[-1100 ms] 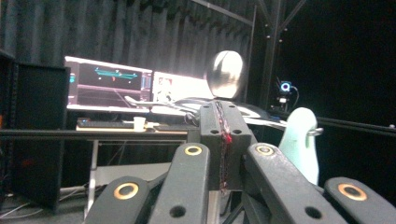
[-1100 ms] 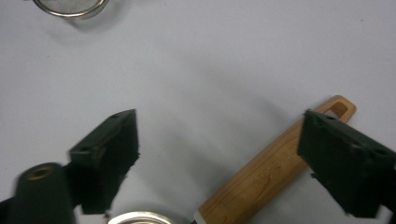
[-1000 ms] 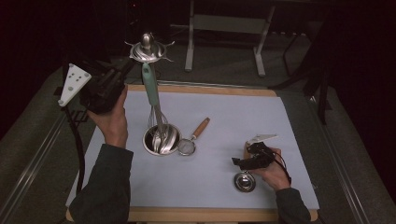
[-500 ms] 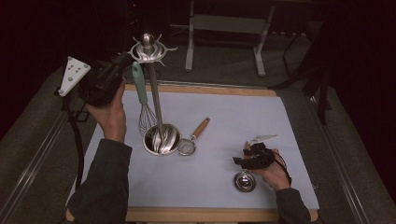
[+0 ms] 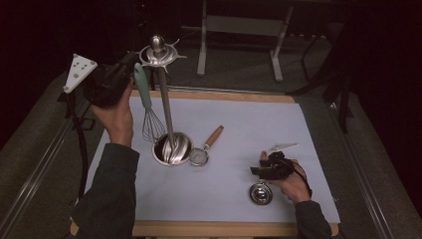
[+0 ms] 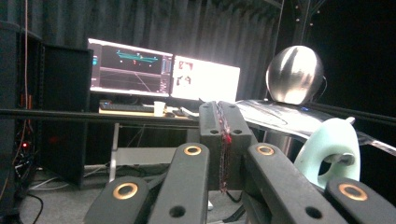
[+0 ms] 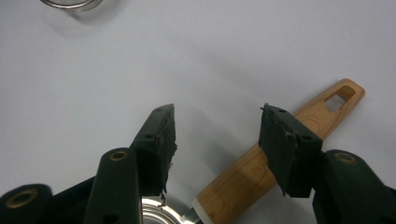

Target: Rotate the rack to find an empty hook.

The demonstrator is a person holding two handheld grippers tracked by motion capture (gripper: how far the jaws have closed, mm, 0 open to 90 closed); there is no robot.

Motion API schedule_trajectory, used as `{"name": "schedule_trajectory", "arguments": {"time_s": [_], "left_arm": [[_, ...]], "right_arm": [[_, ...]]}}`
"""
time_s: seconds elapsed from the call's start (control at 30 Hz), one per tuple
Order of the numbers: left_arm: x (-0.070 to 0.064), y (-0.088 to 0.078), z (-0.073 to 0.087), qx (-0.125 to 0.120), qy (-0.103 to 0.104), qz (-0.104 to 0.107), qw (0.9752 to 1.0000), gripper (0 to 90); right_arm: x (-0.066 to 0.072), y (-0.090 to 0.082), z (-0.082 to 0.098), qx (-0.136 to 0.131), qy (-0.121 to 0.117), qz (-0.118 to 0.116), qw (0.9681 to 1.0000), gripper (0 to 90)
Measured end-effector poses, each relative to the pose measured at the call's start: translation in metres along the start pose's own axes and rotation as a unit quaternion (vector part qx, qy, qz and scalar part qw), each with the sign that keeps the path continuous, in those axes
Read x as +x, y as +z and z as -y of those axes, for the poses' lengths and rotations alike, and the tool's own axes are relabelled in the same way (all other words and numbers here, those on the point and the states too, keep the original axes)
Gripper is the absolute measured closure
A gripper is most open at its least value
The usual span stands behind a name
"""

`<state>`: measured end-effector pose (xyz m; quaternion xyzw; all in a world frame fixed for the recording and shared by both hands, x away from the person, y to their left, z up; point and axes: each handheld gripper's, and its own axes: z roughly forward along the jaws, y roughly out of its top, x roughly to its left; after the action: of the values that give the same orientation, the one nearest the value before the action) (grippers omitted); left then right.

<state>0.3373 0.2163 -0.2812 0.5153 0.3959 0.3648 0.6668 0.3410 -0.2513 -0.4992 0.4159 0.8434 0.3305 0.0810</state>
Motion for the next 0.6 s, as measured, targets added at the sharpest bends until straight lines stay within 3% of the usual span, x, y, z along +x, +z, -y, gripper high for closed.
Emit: {"name": "schedule_trajectory", "arguments": {"time_s": [0.5, 0.6], "left_arm": [[0.002, -0.011, -0.003, 0.015, 0.022, 0.001, 0.9997, 88.2], [0.003, -0.019, -0.002, 0.018, 0.021, 0.005, 0.9996, 86.9]], "right_arm": [[-0.004, -0.003, 0.001, 0.003, 0.008, 0.004, 1.0000, 46.7], [-0.008, -0.008, 0.000, -0.005, 0.020, 0.007, 0.9998, 46.6]]}}
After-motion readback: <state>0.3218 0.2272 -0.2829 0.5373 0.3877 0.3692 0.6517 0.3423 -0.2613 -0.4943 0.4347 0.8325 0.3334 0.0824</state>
